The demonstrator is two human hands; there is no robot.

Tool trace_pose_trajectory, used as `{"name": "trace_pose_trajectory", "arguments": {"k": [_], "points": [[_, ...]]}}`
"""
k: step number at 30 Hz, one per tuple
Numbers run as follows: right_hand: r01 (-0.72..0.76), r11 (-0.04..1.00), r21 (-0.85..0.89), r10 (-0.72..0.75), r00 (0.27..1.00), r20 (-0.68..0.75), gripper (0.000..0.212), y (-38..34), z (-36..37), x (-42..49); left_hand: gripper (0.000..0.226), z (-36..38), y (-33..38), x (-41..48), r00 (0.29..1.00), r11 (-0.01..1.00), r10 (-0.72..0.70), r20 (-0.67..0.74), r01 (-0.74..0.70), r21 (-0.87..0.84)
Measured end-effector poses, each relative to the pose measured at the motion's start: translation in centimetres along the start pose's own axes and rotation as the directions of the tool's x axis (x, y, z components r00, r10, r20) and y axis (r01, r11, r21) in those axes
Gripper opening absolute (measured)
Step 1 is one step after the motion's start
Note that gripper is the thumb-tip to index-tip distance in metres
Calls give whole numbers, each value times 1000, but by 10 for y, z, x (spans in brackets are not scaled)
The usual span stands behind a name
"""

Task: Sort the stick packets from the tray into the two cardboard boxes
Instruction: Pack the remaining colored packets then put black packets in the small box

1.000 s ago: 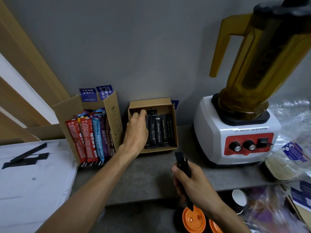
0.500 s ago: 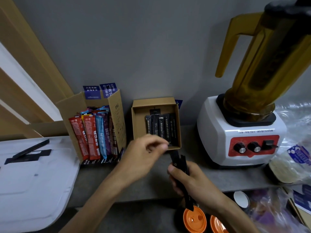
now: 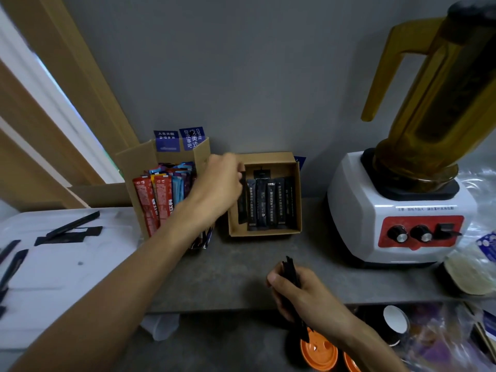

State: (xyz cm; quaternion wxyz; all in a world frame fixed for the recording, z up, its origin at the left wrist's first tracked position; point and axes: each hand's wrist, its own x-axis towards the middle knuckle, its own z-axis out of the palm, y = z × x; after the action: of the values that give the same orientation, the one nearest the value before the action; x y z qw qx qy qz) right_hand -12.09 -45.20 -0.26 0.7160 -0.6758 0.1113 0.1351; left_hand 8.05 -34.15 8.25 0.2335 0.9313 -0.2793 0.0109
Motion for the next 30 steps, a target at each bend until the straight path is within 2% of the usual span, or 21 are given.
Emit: {"name": "trace_pose_trajectory", "arguments": {"k": [3, 7, 18, 25, 30], "points": [[13, 1000, -9, -14, 1000, -14, 25, 2, 2, -4, 20, 19, 6, 12, 998, 965, 60, 26, -65, 256], [4, 1000, -25, -5, 999, -40, 28, 3, 0, -8, 22, 27, 8, 16, 996, 888, 73, 46, -86, 451], [1, 1000, -28, -3, 998, -57, 33, 1, -5, -12, 19, 36, -11, 27, 990, 891, 142, -20, -119, 439], [-5, 1000, -20, 4, 999, -48, 31, 1, -7, -11, 15, 45, -15, 29, 989, 892, 144, -33, -115, 436], [-3, 1000, 17, 4, 995, -95, 25, 3, -9, -9, 16, 44, -16, 25, 986, 866, 163, -47, -120, 486]]}}
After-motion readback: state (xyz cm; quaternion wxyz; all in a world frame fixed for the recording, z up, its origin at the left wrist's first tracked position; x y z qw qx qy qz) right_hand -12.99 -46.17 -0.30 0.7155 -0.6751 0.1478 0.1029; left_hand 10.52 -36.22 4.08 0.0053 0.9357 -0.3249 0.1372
